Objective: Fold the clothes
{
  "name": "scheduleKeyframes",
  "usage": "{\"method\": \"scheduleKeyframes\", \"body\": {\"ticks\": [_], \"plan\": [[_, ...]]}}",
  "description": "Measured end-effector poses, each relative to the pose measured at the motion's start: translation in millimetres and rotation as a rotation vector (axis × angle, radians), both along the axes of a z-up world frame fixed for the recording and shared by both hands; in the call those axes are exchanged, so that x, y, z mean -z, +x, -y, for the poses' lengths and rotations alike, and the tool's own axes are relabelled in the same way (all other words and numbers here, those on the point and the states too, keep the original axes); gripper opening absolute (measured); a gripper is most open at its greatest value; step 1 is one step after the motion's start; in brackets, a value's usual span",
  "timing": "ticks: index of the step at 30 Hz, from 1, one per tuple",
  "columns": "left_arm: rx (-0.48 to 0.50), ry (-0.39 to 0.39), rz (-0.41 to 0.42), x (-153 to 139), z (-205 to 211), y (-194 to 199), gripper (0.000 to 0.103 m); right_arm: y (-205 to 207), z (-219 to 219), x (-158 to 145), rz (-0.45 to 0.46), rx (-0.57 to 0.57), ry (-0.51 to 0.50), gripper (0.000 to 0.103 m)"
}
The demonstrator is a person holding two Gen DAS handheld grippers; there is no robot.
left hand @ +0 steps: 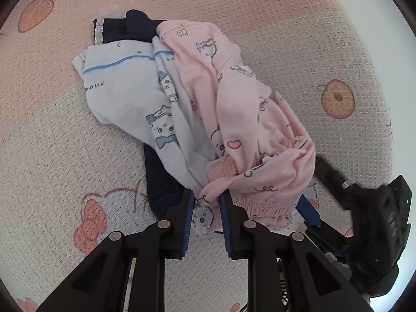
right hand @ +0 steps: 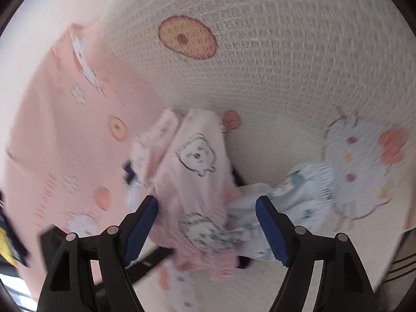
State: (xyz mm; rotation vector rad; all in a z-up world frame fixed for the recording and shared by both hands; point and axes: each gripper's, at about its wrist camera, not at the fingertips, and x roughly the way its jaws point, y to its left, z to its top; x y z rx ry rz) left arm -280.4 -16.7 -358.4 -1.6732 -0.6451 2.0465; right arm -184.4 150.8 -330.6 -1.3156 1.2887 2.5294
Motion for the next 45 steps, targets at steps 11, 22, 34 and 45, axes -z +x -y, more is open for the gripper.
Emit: {"method": "scheduleKeyframes", "body": {"ticks": [11,22,34,45], "plan": [[-0.063,-0.016,0.031,0,9,-5,0.024,-6,11,8,-0.046,-0.018,-0.049,0.032],[-0.187,0.093,-0.054,-25,32,-3,0.056,0,26,-6,-0.124,-0.172,-0.051,0.027],[-0.19,0.254,-0.118,-41,46,4,0.056,-7,86,-10,-0.014,-0.441,0.11,0.025],[-0.062,0.151,-0.057,-28,10,0,0.056,-1,95,-2,0.047,-0.505,0.15,0.025]]}}
